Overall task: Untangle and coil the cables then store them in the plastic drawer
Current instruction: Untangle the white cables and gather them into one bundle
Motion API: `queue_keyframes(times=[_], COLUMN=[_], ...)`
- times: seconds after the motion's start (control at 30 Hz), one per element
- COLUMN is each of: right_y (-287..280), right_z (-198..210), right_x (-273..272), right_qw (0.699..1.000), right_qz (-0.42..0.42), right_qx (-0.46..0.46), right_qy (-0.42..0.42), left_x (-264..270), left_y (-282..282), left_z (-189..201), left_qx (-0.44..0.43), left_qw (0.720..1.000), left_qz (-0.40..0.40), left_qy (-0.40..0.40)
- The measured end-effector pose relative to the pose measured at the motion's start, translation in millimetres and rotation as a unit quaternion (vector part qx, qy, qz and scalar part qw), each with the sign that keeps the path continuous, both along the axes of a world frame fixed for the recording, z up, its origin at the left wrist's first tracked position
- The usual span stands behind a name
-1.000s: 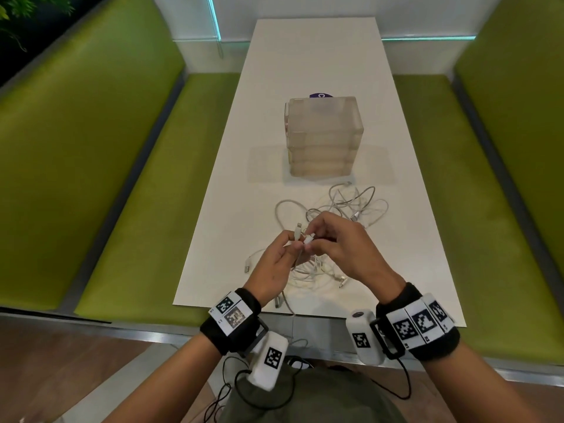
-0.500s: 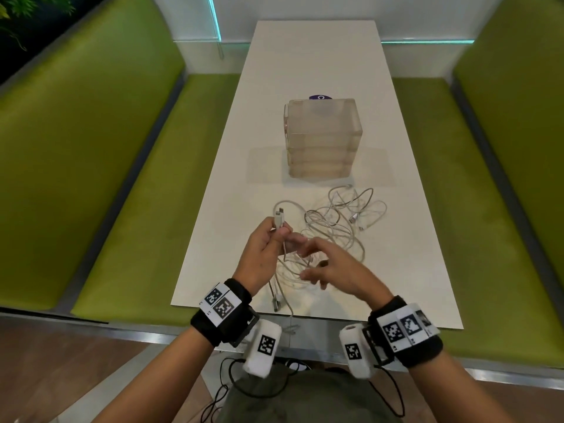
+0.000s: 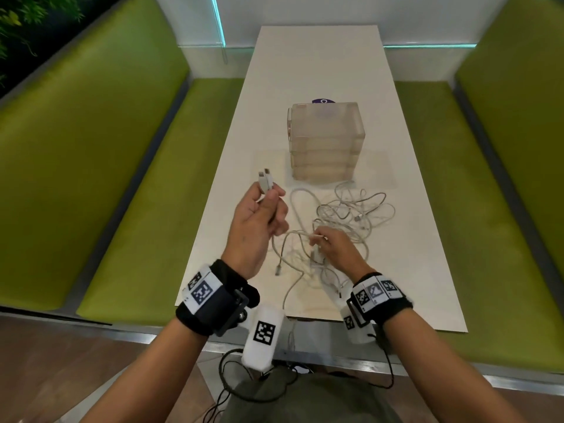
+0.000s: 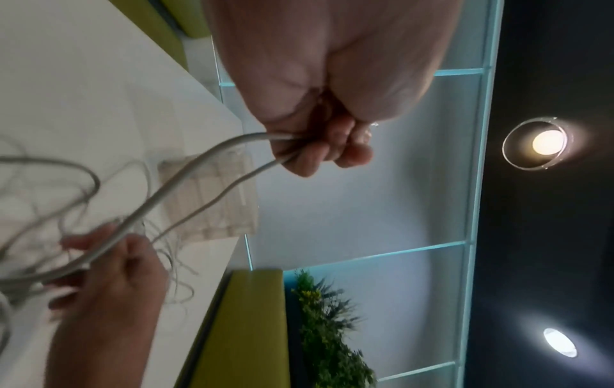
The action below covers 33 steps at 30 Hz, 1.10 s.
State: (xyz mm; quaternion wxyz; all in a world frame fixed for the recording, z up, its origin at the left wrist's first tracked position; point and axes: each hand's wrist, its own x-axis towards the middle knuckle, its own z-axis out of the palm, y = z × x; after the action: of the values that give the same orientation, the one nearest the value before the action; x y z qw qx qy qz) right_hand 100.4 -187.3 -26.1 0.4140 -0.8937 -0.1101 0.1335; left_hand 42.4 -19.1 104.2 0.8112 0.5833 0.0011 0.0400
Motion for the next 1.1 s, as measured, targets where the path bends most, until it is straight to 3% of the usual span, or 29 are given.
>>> queue_keyframes(times=[0.07,0.13,0.27,0.37,0.57,0.8,0.97,1.1], right_y=[-7,-10,1,10,10,0,2,10], right_z=[6,11,23,27,24,7,9,15], right_x=[4,6,6,6,7,21,25,22], right_qw=[1.0,0.998,0.995,0.996,0.998,0.999,0.999,0.998], right_qz=[-0.015,-0.025,-0.022,-0.006,0.037,0.005,0.007,0.008], right_qx=[0.025,0.048,0.095,0.08,0.041,0.034,0.036,0.062], right_qy=[0.002,0.013,0.021,0.025,-0.02,0.014,0.023,0.016], left_x=[4,5,8,10,18,7,1,10], left_y=[10,16,10,-4,-13,-12,-8,-3], left_z=[-6,-19,-57,-73,-68,-29,2,-10], left_qx=[0.039,0.144,0.363,0.405,0.383,0.234,0.13,0.176], left_qw=[0.999,0.988,0.926,0.902,0.918,0.971,0.991,0.984], left_qz=[0.02,0.019,-0.066,-0.111,-0.067,-0.051,-0.008,0.02], left_qy=[0.024,0.062,0.076,0.099,0.072,0.027,-0.014,-0.003])
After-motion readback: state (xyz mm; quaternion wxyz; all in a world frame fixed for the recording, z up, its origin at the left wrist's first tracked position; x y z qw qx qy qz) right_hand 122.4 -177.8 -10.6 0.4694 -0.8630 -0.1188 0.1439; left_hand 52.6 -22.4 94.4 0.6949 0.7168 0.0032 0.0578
